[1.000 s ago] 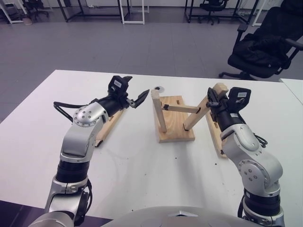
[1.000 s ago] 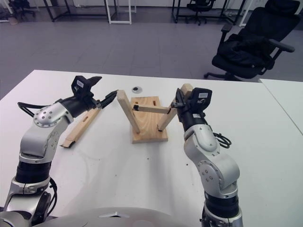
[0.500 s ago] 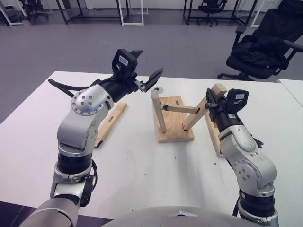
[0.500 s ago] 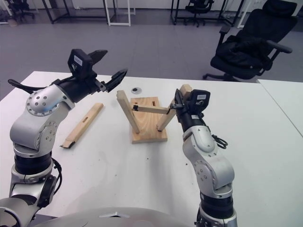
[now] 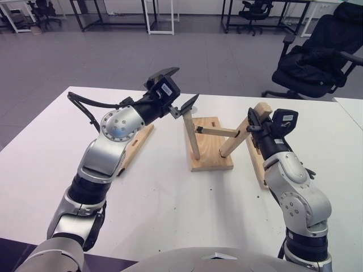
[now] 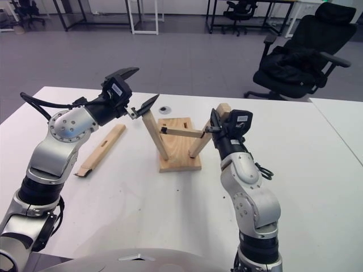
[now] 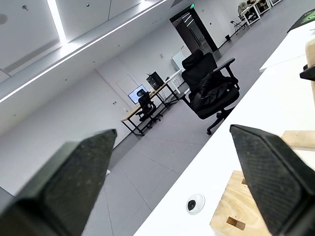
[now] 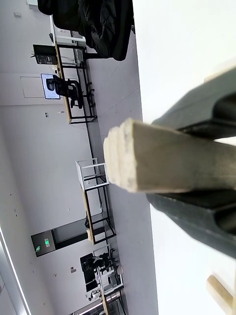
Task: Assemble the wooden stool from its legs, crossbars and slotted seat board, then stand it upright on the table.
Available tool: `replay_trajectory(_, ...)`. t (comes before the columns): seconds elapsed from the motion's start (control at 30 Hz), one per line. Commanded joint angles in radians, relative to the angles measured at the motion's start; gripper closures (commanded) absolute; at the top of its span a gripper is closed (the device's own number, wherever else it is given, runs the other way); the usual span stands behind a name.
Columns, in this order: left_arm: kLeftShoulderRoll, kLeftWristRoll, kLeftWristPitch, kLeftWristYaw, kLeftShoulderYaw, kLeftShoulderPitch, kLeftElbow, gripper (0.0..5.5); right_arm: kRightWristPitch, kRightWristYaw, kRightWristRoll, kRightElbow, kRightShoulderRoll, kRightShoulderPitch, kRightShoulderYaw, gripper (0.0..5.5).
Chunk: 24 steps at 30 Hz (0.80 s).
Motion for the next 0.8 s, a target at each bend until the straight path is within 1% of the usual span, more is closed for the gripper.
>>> replay_trajectory(0.03, 0.004, 0.078, 0.027, -0.033, -0.109, 0.127, 0.209, 1.26, 0.061, 0.068, -0.052, 0.124, -0.057, 0.130, 0.024, 4.46)
replay_trajectory(0.17, -0.009, 0.084, -0.018, -0.031, -0.124, 0.143, 0.255, 1.26, 0.030, 0.038, -0.056, 0.148, -0.013, 0.164, 0.013, 4.45)
replay_trajectory(0.23, -0.008, 0.083, -0.030, -0.033, -0.127, 0.158, 0.261, 1.26, 0.017, 0.042, -0.064, 0.158, -0.015, 0.180, 0.022, 4.45)
replay_trajectory(0.37, -0.004, 0.089, -0.055, -0.033, -0.123, 0.157, 0.290, 1.26, 0.011, 0.081, -0.089, 0.184, -0.055, 0.188, 0.036, 4.45)
replay_trajectory(0.53, -0.032, 0.092, -0.058, -0.029, -0.155, 0.147, 0.238, 1.26, 0.037, 0.126, -0.125, 0.181, -0.121, 0.169, 0.102, 4.39)
replay_trajectory(0.67, -0.040, 0.099, -0.069, -0.039, -0.194, 0.159, 0.202, 1.26, -0.017, 0.191, -0.101, 0.204, -0.170, 0.141, 0.092, 4.37)
replay_trajectory(0.73, -0.040, 0.094, -0.070, -0.041, -0.192, 0.156, 0.197, 1.26, -0.073, 0.196, -0.055, 0.193, -0.135, 0.108, 0.054, 4.37)
replay_trajectory(0.8, -0.041, 0.095, -0.076, -0.037, -0.186, 0.150, 0.205, 1.26, -0.117, 0.206, -0.031, 0.180, -0.104, 0.079, 0.044, 4.37)
